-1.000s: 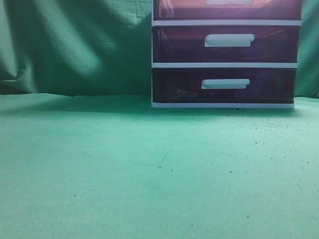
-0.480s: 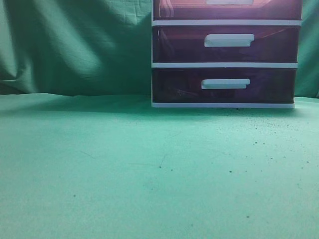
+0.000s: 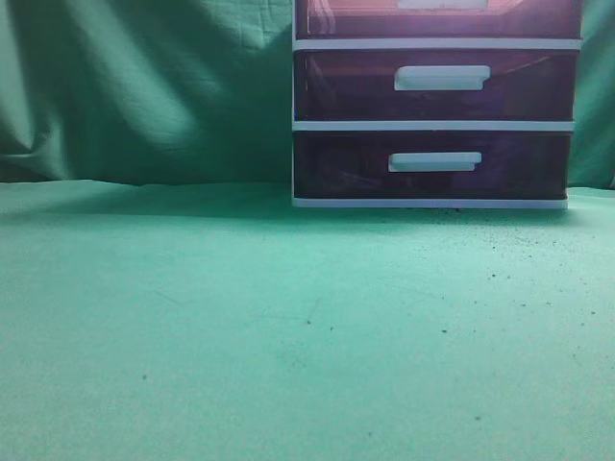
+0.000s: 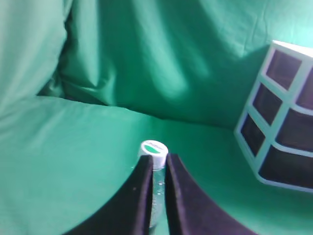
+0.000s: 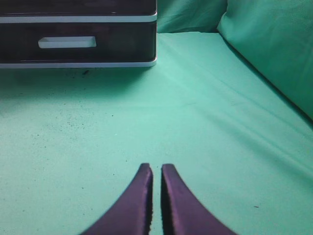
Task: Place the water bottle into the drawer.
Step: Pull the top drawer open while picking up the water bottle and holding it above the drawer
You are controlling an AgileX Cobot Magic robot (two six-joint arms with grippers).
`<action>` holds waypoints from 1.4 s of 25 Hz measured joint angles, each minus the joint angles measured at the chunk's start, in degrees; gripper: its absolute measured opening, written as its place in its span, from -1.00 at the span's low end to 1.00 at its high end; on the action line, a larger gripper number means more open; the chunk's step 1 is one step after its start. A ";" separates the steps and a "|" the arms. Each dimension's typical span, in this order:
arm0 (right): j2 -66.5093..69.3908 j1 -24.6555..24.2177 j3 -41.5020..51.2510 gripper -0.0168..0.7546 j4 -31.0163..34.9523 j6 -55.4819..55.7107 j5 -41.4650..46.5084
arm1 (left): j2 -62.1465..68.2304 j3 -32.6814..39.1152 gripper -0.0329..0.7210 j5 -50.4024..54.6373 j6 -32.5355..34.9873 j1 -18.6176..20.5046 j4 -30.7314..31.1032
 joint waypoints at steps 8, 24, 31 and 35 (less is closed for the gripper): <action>0.00 0.00 0.00 -0.83 0.00 0.00 0.00 | 16.09 -0.12 -0.76 -17.59 -3.86 0.00 6.91; 0.00 0.00 0.00 -0.83 0.00 0.00 0.00 | 31.41 -2.45 0.70 -10.16 -2.05 0.00 11.83; 0.00 0.00 0.00 -0.83 0.00 0.00 0.00 | 42.62 -9.12 0.70 -9.76 -0.85 0.00 10.28; 0.00 0.00 0.00 -0.83 0.00 0.00 0.00 | 50.43 -13.84 0.70 -9.76 -0.64 0.00 9.26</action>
